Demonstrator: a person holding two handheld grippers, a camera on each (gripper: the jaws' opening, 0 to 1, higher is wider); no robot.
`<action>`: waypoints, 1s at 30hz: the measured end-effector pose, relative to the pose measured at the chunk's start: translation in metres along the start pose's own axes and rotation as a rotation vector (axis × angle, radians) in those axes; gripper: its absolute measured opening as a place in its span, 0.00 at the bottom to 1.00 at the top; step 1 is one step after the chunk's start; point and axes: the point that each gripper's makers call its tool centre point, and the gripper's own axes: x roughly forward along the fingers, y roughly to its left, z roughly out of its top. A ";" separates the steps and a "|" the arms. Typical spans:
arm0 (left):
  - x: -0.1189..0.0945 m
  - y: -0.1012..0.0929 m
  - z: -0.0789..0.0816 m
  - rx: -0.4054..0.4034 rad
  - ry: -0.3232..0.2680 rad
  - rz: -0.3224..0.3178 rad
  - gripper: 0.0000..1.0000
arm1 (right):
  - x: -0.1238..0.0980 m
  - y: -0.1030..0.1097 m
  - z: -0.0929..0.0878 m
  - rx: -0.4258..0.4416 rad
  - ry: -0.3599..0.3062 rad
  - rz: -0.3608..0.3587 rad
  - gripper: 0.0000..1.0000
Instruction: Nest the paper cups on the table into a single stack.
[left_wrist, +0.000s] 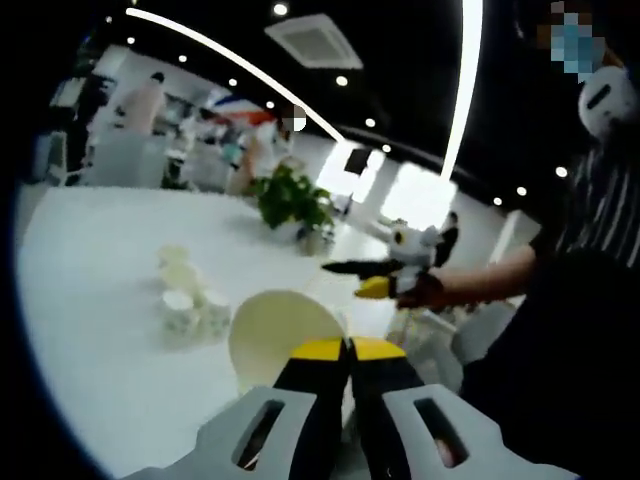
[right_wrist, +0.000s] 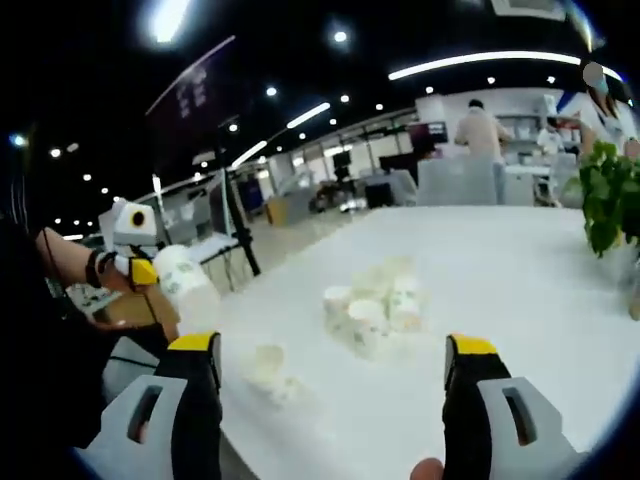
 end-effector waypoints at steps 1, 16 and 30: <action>0.002 0.002 -0.002 0.004 0.015 0.008 0.00 | 0.000 -0.002 -0.001 -0.004 0.002 -0.004 0.92; 0.013 0.024 -0.004 0.055 0.114 0.143 0.00 | 0.000 -0.012 -0.010 -0.056 0.023 -0.040 1.00; 0.030 0.002 0.001 0.177 0.220 0.196 0.00 | -0.006 -0.021 -0.017 -0.029 0.020 -0.051 1.00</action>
